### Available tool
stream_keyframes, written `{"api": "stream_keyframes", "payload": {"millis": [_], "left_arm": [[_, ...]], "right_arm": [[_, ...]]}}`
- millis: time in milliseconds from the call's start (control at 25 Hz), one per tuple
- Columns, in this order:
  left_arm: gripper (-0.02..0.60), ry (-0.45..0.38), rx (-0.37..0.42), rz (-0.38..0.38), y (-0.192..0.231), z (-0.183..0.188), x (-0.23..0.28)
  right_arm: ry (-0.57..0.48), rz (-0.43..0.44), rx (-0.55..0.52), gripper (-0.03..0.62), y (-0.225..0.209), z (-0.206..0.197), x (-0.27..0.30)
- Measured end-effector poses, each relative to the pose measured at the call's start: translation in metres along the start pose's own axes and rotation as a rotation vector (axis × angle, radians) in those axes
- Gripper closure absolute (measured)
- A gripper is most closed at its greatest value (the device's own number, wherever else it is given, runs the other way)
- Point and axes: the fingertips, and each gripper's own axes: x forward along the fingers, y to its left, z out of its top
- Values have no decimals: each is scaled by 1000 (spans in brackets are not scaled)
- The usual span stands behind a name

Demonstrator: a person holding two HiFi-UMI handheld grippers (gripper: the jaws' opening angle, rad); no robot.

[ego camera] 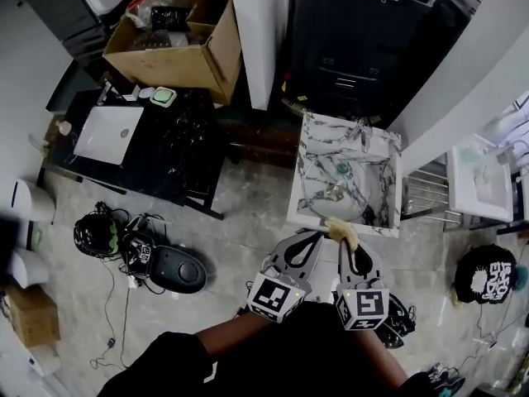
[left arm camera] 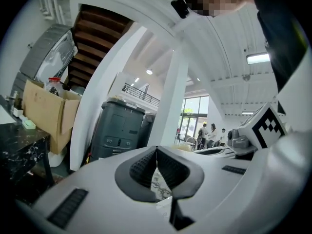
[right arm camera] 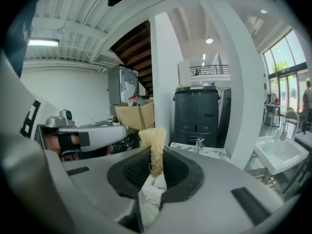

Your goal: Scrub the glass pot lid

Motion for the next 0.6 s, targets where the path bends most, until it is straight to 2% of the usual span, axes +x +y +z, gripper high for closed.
{"api": "stream_keyframes", "payload": {"millis": [120, 360, 600], "left_arm": [[565, 5, 2, 10, -35, -9, -14], [565, -15, 56, 109, -117, -24, -49], [565, 56, 93, 166, -184, -58, -103]], "right_arm": [[-19, 20, 13, 531, -6, -10, -35], [-81, 79, 23, 531, -11, -34, -129], [-73, 116, 57, 531, 7, -74, -203]]}}
